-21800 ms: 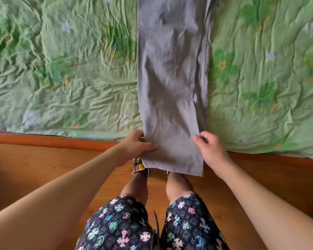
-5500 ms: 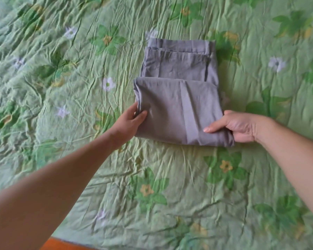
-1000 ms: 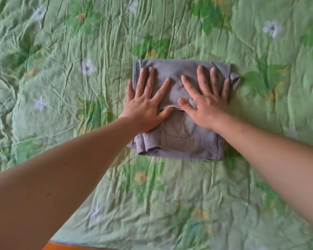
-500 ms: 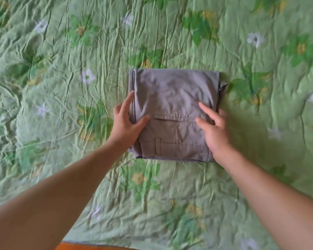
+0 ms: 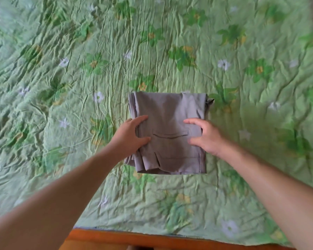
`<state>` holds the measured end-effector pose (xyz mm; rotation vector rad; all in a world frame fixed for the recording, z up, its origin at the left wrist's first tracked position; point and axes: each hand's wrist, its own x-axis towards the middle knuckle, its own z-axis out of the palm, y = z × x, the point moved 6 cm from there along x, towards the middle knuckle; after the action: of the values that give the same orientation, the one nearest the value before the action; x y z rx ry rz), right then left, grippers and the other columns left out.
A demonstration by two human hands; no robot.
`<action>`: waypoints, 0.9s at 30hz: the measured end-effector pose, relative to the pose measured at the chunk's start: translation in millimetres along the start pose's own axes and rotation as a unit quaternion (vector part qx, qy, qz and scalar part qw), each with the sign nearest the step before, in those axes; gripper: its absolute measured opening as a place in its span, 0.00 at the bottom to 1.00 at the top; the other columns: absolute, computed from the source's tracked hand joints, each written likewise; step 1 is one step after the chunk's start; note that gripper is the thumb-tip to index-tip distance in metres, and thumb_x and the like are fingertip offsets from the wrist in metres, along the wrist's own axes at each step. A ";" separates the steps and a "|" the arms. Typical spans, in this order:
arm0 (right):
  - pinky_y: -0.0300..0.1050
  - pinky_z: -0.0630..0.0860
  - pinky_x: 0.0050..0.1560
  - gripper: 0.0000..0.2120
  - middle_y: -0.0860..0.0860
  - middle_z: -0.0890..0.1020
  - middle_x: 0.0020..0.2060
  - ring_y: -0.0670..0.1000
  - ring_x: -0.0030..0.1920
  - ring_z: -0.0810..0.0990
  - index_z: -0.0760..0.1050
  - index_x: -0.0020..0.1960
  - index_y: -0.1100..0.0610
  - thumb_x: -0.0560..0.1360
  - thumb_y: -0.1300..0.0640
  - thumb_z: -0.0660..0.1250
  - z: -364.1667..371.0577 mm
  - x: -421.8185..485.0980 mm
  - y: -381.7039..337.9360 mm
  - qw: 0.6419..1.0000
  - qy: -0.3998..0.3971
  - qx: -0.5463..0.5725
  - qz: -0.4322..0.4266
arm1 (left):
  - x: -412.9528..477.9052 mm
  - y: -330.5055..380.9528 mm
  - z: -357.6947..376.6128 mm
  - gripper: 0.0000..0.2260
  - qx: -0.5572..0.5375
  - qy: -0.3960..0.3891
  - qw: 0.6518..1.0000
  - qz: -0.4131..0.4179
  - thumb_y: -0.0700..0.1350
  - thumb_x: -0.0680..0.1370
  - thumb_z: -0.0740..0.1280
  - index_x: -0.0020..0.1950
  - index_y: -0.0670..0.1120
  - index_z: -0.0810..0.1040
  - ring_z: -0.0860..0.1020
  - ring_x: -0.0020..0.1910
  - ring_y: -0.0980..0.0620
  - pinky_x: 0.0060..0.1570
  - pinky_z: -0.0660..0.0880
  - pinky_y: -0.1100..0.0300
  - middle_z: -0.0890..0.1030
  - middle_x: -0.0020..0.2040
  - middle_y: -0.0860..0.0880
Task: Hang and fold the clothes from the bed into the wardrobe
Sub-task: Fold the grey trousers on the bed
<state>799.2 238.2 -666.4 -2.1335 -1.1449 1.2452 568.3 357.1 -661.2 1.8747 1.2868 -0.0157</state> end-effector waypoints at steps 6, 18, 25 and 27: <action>0.45 0.72 0.53 0.33 0.52 0.71 0.63 0.58 0.61 0.77 0.67 0.74 0.42 0.71 0.53 0.71 -52.1 -94.4 -51.8 0.983 0.019 -0.178 -0.053 | -83.4 69.5 -38.3 0.37 0.089 0.021 0.995 0.028 0.51 0.70 0.77 0.77 0.59 0.65 0.73 0.51 0.56 0.47 0.70 0.65 0.74 0.62 0.54; 0.48 0.74 0.58 0.32 0.53 0.70 0.68 0.58 0.65 0.76 0.64 0.76 0.43 0.74 0.52 0.70 -117.7 -317.0 -83.0 0.978 0.110 -0.177 0.016 | -234.7 205.5 -60.7 0.38 0.146 -0.065 0.977 0.140 0.51 0.69 0.73 0.76 0.58 0.62 0.77 0.52 0.49 0.49 0.75 0.56 0.76 0.61 0.49; 0.45 0.75 0.55 0.30 0.50 0.74 0.68 0.54 0.63 0.77 0.68 0.73 0.41 0.73 0.50 0.72 -136.1 -433.9 -65.8 0.968 0.224 -0.090 0.065 | -292.8 276.3 -53.7 0.37 0.162 -0.110 0.948 0.249 0.50 0.66 0.73 0.75 0.58 0.66 0.78 0.55 0.47 0.54 0.77 0.54 0.76 0.62 0.48; 0.43 0.72 0.57 0.30 0.49 0.73 0.69 0.53 0.66 0.75 0.68 0.73 0.41 0.73 0.50 0.71 -147.4 -466.7 -56.0 0.963 0.251 -0.068 0.074 | -308.8 302.3 -45.0 0.37 0.168 -0.117 0.938 0.278 0.50 0.67 0.74 0.75 0.57 0.66 0.78 0.56 0.48 0.54 0.76 0.55 0.77 0.63 0.48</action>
<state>778.6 -103.4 -312.0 -2.4780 -0.8790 0.6251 637.2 114.0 -307.7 2.3921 0.5837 -0.1648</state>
